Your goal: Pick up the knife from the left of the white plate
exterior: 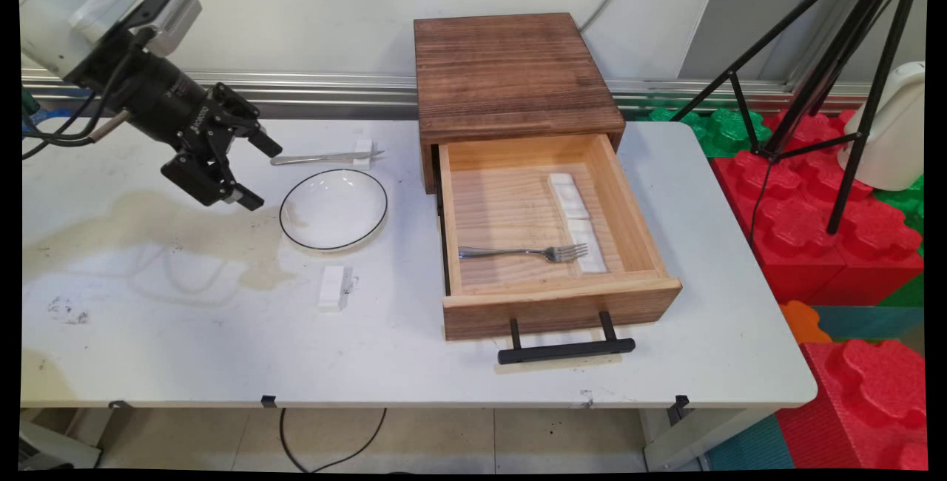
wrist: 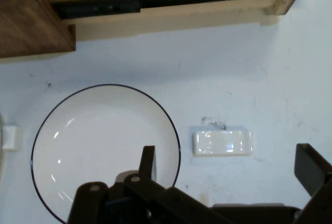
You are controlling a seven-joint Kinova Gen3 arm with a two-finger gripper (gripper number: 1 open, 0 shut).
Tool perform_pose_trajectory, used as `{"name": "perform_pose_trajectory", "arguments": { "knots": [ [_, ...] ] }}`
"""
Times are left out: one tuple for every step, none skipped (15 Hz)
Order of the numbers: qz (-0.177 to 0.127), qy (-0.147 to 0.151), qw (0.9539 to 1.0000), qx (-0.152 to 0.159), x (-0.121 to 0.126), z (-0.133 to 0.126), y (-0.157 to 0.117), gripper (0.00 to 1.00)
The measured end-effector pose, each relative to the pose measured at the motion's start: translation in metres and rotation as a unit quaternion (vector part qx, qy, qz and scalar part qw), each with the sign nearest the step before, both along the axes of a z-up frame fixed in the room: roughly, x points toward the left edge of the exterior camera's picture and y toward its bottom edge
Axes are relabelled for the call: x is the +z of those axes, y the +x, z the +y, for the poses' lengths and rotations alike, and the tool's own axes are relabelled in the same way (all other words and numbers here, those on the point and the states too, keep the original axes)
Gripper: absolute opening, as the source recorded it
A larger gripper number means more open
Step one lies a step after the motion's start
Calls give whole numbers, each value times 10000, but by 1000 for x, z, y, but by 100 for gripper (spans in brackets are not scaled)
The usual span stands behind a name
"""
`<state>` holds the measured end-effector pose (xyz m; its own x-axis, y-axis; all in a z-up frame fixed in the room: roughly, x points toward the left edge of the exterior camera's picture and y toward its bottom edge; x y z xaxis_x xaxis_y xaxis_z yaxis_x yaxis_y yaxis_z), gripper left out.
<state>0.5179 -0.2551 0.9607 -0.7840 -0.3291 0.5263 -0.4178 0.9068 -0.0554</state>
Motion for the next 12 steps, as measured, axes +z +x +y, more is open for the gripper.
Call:
{"name": "perform_pose_trajectory", "arguments": {
  "knots": [
    [-8, 13, 10000, 16, 0, 2, 2, 100],
    [-13, 22, 10000, 29, 0, 3, 3, 100],
    [-19, 28, 10000, 41, 1, 5, 4, 100],
    [-23, 31, 10000, 50, 1, 5, 5, 100],
    [-27, 33, 10000, 65, 2, 6, 6, 100],
    [-32, 34, 10000, 84, 3, 7, 8, 100],
    [-36, 32, 9999, 105, 4, 7, 9, 100],
    [-39, 32, 9999, 132, 5, 8, 10, 100],
    [-42, 32, 9998, 171, 6, 7, 11, 100],
    [-46, 34, 9997, 231, 7, 7, 12, 100],
    [-64, 35, 9994, 340, 10, 6, 14, 100],
    [-80, 31, 9990, 441, 12, 4, 16, 100]
  ]
}}
